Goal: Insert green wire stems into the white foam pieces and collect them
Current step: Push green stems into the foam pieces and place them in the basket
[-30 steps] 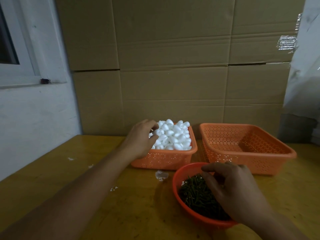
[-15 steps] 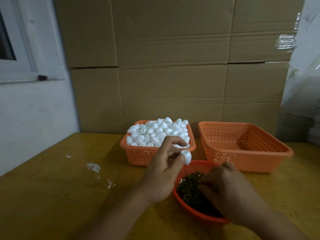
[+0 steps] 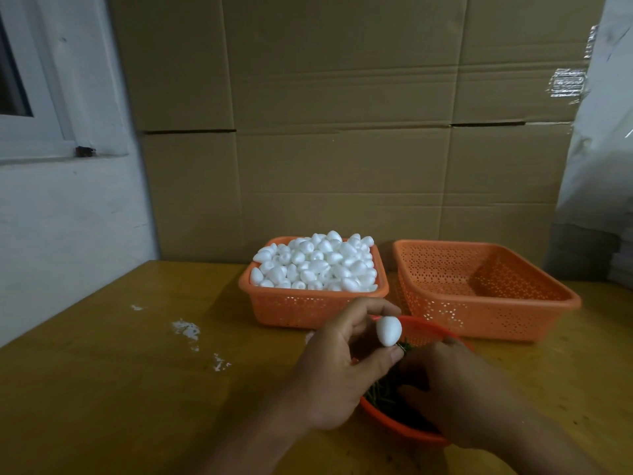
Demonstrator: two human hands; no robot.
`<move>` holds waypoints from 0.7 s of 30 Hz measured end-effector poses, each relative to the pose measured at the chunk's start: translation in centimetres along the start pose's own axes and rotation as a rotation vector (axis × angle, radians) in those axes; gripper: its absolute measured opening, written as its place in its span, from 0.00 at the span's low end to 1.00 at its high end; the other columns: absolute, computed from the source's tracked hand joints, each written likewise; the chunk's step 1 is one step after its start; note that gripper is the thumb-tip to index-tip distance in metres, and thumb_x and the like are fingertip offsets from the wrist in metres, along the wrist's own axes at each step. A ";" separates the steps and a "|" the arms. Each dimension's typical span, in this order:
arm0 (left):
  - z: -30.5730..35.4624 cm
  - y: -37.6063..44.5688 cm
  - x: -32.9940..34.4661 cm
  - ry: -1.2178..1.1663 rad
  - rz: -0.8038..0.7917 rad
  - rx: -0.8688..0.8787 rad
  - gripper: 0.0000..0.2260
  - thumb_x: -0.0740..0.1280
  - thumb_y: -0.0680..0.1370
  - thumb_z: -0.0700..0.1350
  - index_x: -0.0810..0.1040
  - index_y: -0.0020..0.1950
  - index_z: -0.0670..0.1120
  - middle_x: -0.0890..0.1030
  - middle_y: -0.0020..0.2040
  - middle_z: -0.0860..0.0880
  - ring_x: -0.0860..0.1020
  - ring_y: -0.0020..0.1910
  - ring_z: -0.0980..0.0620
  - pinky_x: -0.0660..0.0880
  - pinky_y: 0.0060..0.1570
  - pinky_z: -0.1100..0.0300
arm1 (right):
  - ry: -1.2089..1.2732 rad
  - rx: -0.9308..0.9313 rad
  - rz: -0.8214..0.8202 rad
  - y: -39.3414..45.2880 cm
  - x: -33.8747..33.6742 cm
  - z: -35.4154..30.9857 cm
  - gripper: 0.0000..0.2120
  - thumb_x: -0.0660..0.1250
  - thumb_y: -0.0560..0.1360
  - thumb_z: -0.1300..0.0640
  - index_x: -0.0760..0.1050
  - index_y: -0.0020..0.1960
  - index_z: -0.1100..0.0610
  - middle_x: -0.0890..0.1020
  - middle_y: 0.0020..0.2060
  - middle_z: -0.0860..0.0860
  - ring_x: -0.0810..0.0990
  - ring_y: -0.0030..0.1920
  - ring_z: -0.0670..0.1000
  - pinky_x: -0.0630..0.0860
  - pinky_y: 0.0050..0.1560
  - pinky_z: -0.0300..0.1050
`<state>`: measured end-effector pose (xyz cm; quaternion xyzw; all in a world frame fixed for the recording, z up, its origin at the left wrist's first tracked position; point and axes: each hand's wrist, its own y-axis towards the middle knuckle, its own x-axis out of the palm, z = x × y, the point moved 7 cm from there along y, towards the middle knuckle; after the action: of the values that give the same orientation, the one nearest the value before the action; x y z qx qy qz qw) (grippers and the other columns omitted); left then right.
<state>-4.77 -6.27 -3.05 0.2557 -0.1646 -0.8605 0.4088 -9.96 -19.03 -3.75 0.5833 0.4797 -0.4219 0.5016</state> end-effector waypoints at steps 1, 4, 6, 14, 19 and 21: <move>0.0 0.0 0.1 -0.015 0.000 -0.010 0.14 0.70 0.77 0.51 0.76 0.62 0.58 0.83 0.51 0.53 0.80 0.53 0.57 0.76 0.54 0.59 | 0.007 0.007 0.002 0.0 0.0 0.0 0.09 0.66 0.77 0.44 0.79 0.55 0.43 0.82 0.47 0.43 0.73 0.53 0.46 0.76 0.49 0.42; 0.0 -0.1 0.1 -0.028 0.026 -0.046 0.13 0.67 0.78 0.59 0.78 0.61 0.59 0.84 0.47 0.55 0.81 0.48 0.57 0.77 0.47 0.60 | 0.020 0.042 0.002 0.1 0.1 0.3 0.09 0.67 0.76 0.44 0.80 0.55 0.42 0.82 0.47 0.43 0.78 0.51 0.44 0.79 0.50 0.43; -0.2 0.0 -0.2 -0.041 0.071 -0.074 0.15 0.67 0.76 0.62 0.80 0.59 0.59 0.83 0.46 0.56 0.80 0.44 0.54 0.78 0.44 0.57 | 0.026 0.065 -0.004 0.1 0.1 0.4 0.09 0.67 0.76 0.44 0.81 0.55 0.42 0.82 0.47 0.42 0.79 0.50 0.44 0.80 0.50 0.43; -0.9 0.0 -0.4 -0.561 0.168 -0.251 0.12 0.69 0.78 0.47 0.81 0.61 0.46 0.82 0.44 0.41 0.77 0.38 0.50 0.75 0.36 0.59 | 0.032 0.135 0.082 0.2 -0.7 0.8 0.17 0.63 0.78 0.39 0.75 0.37 0.48 0.78 0.33 0.46 0.77 0.34 0.45 0.75 0.34 0.43; -1.3 -0.2 -0.6 -0.676 0.191 -0.372 0.13 0.66 0.78 0.50 0.79 0.54 0.41 0.81 0.40 0.41 0.77 0.34 0.51 0.74 0.31 0.60 | 0.225 0.072 0.371 -0.1 -2.9 0.6 0.12 0.65 0.78 0.47 0.77 0.38 0.51 0.80 0.33 0.47 0.78 0.34 0.45 0.79 0.37 0.50; -1.5 -0.3 -0.6 -0.709 0.194 -0.414 0.13 0.67 0.78 0.52 0.80 0.51 0.42 0.81 0.39 0.42 0.77 0.32 0.51 0.73 0.30 0.61 | 0.405 0.019 0.475 -0.4 -3.7 0.4 0.08 0.67 0.75 0.52 0.77 0.37 0.50 0.79 0.31 0.45 0.77 0.33 0.46 0.76 0.34 0.45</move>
<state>-3.76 -5.74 -4.19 -0.1605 -0.1420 -0.8675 0.4489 -11.06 -19.93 -0.27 0.7561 0.4159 -0.1726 0.4749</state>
